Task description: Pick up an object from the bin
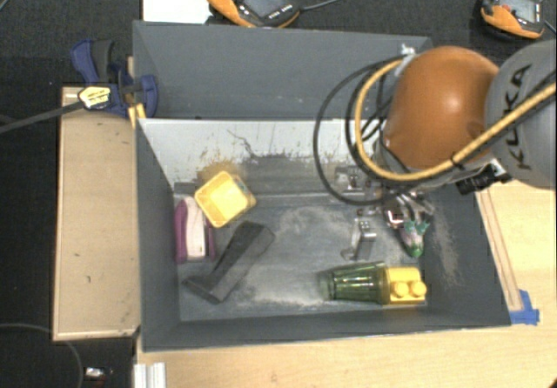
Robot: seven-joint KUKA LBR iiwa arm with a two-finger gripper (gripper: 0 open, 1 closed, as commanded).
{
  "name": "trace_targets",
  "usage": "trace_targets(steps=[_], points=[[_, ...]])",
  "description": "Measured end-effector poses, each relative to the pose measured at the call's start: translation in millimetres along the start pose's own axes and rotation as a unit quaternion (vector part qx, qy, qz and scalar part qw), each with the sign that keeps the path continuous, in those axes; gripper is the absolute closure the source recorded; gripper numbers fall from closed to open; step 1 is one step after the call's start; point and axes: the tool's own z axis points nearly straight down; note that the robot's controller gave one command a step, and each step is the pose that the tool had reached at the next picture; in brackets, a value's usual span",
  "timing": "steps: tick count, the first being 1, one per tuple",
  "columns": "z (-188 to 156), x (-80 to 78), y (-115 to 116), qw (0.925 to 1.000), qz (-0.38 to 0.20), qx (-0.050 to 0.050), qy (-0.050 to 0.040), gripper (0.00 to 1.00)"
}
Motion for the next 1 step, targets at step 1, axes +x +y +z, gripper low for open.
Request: trace_targets(steps=[1], points=[[-4.3, -1.5, -0.2, 1.0000, 0.001, 0.000, -0.0040, 0.00]])
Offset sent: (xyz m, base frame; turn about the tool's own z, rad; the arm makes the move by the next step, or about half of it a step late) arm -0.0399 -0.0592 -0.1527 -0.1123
